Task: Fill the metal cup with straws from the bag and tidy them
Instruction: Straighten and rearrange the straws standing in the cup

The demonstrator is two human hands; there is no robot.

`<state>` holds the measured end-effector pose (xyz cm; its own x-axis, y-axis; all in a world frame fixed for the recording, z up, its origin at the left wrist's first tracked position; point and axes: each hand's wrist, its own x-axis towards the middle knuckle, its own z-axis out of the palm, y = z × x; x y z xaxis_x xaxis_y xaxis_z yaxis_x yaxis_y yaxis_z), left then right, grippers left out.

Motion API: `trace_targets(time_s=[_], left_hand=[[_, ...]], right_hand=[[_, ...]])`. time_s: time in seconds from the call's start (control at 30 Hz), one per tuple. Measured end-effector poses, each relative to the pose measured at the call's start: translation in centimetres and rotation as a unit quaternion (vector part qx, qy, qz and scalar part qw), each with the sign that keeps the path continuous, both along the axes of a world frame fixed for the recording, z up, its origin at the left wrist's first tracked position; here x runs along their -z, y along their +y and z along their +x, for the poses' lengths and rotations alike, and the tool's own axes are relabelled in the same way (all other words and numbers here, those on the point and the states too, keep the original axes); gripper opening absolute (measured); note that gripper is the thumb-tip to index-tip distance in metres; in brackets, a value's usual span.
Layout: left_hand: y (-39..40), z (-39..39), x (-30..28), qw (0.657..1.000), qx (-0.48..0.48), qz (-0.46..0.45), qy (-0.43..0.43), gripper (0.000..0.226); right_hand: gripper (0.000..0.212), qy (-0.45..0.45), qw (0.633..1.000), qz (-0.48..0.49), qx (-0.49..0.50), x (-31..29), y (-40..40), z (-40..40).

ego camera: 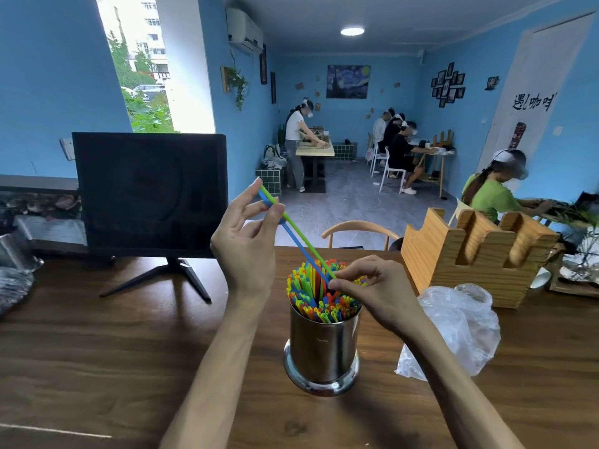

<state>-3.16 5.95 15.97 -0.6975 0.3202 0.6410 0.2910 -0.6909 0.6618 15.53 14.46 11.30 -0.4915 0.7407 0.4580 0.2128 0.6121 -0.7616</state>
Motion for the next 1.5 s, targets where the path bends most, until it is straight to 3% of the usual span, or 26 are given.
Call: trace_targets(time_s=[0.2, 0.63, 0.77, 0.9, 1.1, 1.23, 1.33, 1.5], left_hand=[[0.2, 1.3, 0.0, 0.998, 0.037, -0.028, 0.032, 0.042], [0.6, 1.2, -0.2, 0.986, 0.052, -0.092, 0.131, 0.037], [1.2, 1.2, 1.2, 0.97, 0.035, -0.161, 0.182, 0.037], [1.8, 1.4, 3.9, 0.942, 0.067, -0.253, 0.211, 0.034], [1.4, 1.5, 7.9, 0.911, 0.021, -0.339, 0.235, 0.03], [1.4, 1.2, 8.0, 0.899, 0.007, -0.359, 0.25, 0.013], [1.4, 1.4, 8.5, 0.901, -0.004, -0.355, 0.248, 0.015], [1.2, 1.5, 8.9, 0.908, 0.003, -0.349, 0.23, 0.013]], right_hand=[[0.021, -0.1, 0.994, 0.041, 0.01, 0.4, 0.0, -0.5], [0.016, -0.058, 0.998, 0.008, -0.032, 1.0, 1.9, 0.7], [0.007, 0.003, 1.0, -0.009, -0.008, 1.5, 2.9, 1.0], [0.009, 0.004, 1.0, 0.001, 0.01, 1.6, 3.6, 0.6], [0.006, 0.008, 0.998, 0.006, 0.055, 1.0, 4.8, -0.3], [0.017, -0.062, 0.997, -0.019, 0.04, 0.9, 6.2, -1.0], [0.029, -0.132, 0.99, -0.044, 0.001, 1.0, 6.8, -1.8], [0.022, -0.118, 0.986, -0.114, -0.027, 0.7, 7.4, -2.7]])
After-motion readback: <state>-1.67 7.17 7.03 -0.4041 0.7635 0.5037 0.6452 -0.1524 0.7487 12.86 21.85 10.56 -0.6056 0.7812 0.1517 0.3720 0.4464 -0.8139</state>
